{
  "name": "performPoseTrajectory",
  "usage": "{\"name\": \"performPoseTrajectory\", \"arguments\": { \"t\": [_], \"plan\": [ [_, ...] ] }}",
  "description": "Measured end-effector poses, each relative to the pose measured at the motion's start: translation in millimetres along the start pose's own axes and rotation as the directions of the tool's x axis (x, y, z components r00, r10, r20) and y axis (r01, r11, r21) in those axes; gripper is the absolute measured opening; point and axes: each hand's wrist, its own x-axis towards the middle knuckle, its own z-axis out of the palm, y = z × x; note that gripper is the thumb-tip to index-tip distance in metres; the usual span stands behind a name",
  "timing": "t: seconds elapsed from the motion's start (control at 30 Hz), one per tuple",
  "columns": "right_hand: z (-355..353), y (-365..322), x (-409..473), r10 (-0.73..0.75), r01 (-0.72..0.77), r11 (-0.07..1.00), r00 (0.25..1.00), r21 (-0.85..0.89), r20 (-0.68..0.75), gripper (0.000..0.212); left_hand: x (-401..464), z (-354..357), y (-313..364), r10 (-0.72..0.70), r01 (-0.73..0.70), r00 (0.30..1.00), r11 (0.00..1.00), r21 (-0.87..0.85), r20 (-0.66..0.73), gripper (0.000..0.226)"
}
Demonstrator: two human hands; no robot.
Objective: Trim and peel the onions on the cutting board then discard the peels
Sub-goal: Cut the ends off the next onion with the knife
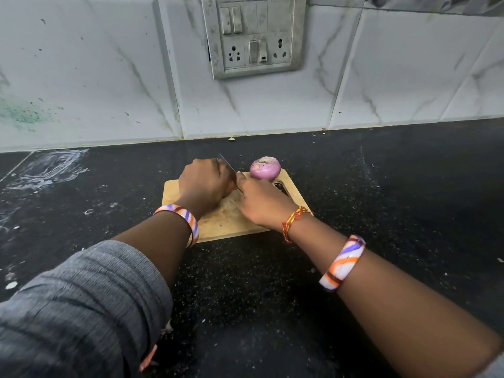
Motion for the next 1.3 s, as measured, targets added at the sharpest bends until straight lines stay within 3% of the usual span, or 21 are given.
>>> {"name": "performPoseTrajectory", "arguments": {
  "t": [0.67, 0.8, 1.0, 1.17, 1.3],
  "plan": [
    [11, -3, -19, 0.078, -0.075, 0.994, 0.996, -0.085, 0.032, 0.062, -1, 7, -2, -0.015, 0.015, 0.998, 1.000, -0.002, -0.056, 0.045],
    [14, -12, -12, 0.088, -0.087, 0.995, 0.996, -0.043, 0.017, 0.059, -4, 4, -4, -0.115, 0.109, 0.990, 0.991, -0.076, -0.084, 0.045],
    [13, -3, -48, 0.081, -0.065, 0.986, 0.992, -0.152, 0.100, 0.073, -11, 1, -3, -0.223, 0.206, 0.969, 0.967, -0.147, -0.108, 0.046],
    [0, 1, -36, 0.070, -0.069, 0.996, 0.997, -0.060, 0.019, 0.066, -12, 3, -6, -0.218, 0.194, 0.969, 0.962, -0.194, -0.113, 0.046],
    [-16, -4, -31, -0.003, 0.010, 0.996, 0.997, 0.090, -0.078, 0.062, -12, 5, -9, -0.235, 0.209, 0.966, 0.955, -0.210, -0.106, 0.046]
  ]
}}
